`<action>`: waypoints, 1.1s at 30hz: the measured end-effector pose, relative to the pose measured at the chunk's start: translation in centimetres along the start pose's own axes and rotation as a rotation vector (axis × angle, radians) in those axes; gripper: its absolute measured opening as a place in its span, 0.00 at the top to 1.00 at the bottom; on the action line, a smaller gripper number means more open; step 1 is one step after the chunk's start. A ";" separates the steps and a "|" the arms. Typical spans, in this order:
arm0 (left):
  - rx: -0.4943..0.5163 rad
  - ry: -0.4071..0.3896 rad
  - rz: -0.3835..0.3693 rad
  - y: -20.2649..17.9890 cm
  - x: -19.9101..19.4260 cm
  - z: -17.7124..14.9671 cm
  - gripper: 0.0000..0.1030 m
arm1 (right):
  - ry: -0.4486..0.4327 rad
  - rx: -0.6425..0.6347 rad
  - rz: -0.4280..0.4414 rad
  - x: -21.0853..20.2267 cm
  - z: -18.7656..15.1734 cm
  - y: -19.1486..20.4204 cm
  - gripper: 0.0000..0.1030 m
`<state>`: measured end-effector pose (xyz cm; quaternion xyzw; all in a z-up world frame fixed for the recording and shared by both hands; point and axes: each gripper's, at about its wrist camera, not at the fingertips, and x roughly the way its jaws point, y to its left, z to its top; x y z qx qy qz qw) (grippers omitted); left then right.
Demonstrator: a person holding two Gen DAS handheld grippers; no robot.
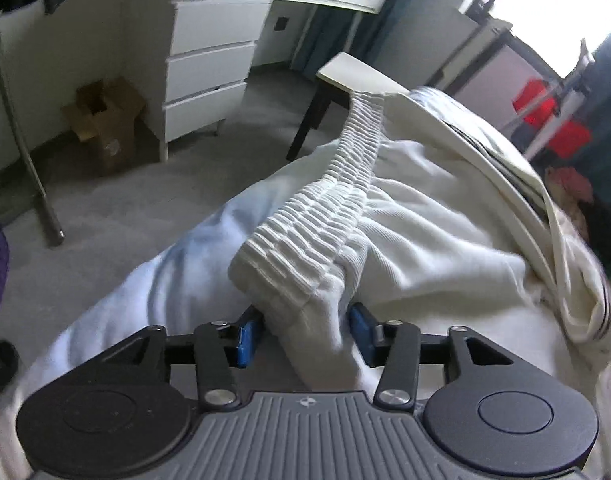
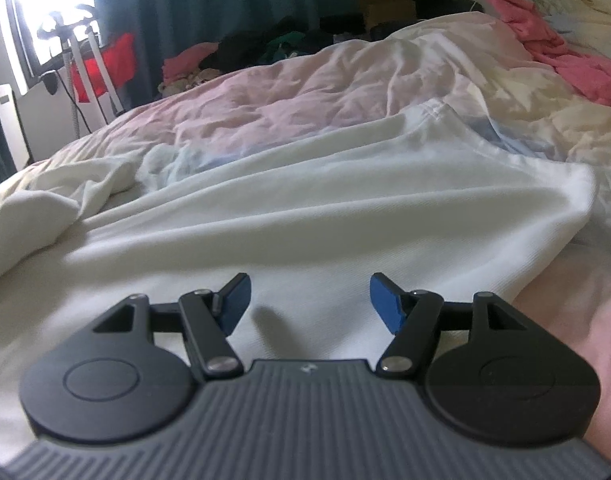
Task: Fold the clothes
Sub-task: 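Lay the cuff down on the pants and open the left gripper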
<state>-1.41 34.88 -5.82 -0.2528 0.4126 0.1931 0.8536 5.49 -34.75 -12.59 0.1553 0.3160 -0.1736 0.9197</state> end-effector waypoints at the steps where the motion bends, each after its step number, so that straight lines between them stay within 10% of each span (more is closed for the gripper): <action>1: 0.039 -0.010 0.012 -0.5 -0.5 -0.2 0.32 | -0.005 -0.004 0.004 -0.3 0.0 0.2 0.34; 13: 0.414 -0.342 -0.102 -13.4 -6.5 -5.1 0.11 | -0.128 -0.027 0.147 -4.3 1.5 2.2 0.34; 22: 0.533 -0.397 -0.319 -26.9 -6.6 -10.6 0.10 | -0.263 -0.061 0.260 -8.6 1.9 4.1 0.33; 33: 0.697 -0.440 -0.352 -27.8 -1.2 -15.8 0.06 | -0.302 -0.074 0.342 -7.7 0.7 5.6 0.33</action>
